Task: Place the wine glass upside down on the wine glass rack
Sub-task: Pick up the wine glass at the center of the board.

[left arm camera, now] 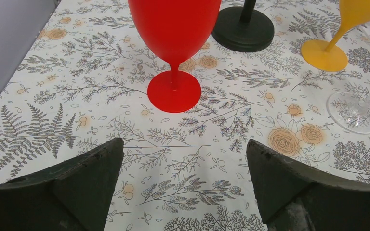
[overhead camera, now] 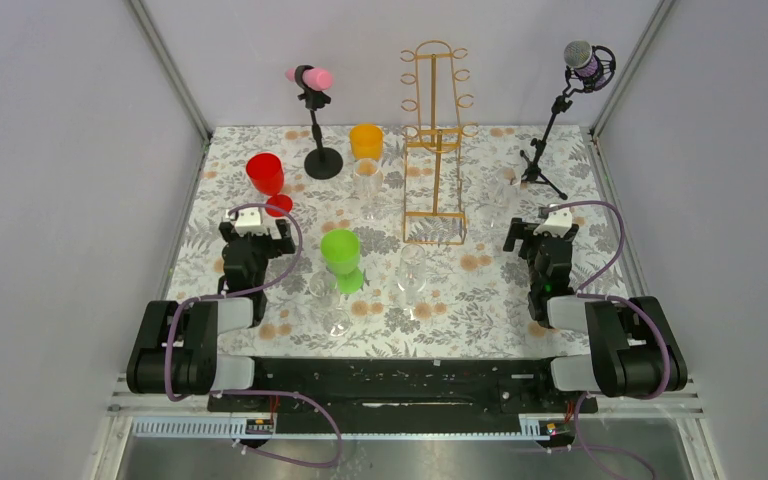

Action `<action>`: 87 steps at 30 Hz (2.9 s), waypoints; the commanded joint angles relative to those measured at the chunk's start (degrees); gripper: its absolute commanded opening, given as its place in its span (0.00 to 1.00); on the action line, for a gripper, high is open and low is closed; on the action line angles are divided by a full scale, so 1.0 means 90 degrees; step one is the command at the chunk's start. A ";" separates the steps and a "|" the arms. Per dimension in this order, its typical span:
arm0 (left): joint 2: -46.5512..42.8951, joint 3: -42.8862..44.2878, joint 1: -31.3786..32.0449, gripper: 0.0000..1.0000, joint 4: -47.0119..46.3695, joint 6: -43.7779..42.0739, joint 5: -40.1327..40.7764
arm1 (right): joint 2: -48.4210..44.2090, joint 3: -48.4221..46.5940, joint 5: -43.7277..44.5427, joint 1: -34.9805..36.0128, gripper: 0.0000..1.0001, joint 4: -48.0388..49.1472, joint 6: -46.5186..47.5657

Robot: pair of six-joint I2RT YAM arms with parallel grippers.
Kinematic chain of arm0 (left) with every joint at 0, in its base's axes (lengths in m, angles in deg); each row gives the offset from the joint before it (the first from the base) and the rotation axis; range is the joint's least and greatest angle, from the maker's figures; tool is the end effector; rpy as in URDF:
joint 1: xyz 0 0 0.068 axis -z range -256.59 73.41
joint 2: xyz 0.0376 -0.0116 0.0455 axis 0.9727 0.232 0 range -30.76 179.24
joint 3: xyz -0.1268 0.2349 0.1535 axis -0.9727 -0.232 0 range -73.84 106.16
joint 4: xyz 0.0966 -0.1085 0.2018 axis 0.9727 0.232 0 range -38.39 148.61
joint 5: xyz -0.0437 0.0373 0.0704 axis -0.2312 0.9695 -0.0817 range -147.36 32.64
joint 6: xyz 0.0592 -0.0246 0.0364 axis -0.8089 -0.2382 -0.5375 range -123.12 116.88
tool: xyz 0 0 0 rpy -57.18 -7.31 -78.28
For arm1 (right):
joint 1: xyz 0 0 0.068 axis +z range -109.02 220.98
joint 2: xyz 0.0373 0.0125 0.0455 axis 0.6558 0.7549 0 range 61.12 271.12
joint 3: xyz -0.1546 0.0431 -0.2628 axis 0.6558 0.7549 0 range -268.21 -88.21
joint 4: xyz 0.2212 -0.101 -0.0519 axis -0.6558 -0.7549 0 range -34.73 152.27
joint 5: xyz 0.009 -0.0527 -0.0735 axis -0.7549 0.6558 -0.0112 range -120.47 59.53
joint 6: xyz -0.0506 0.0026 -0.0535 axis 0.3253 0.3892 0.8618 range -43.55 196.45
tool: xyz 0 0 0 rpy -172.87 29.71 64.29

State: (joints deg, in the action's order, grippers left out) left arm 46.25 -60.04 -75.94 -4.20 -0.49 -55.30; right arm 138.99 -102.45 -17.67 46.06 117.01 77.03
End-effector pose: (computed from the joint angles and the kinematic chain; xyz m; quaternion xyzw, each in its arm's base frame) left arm 0.2447 -0.0005 0.2091 -0.0249 0.7508 -0.0054 0.6600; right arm 0.2460 0.0081 0.2057 0.0351 0.7577 -0.0593 0.6490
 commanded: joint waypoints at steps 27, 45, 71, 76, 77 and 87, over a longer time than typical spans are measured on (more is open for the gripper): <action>-0.1452 0.0677 0.0483 0.99 0.2053 0.0212 0.0941 | -0.1952 0.0279 -0.0369 -0.0040 0.98 -0.0907 -0.0451; -0.3175 0.1608 0.0825 0.99 0.5109 0.1857 0.1722 | -0.3927 -0.0396 -0.0146 -0.0038 0.98 -0.3521 -0.2229; -0.4376 0.4135 0.0788 0.99 0.9193 0.2306 0.0482 | -0.3850 -0.4003 -0.1358 -0.0041 0.93 -0.9650 -0.2658; -0.4382 0.4006 0.0792 0.99 0.9146 0.1729 0.0126 | -0.3406 -0.4675 -0.2686 -0.0016 0.87 -1.0631 -0.2804; -0.4394 0.3949 0.0789 0.99 0.9143 0.1668 0.0047 | -0.3341 -0.4829 -0.2831 0.0029 0.86 -1.0816 -0.2823; -0.4699 0.3653 0.0789 0.99 0.9112 0.1407 -0.0194 | -0.2581 -0.6750 -0.1890 0.1939 0.78 -1.2371 -0.2876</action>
State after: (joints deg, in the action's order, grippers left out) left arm 5.16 -26.66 -68.71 79.01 14.59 -55.38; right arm 113.42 -156.51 -37.06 59.22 12.18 51.85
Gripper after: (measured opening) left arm 0.989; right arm 0.789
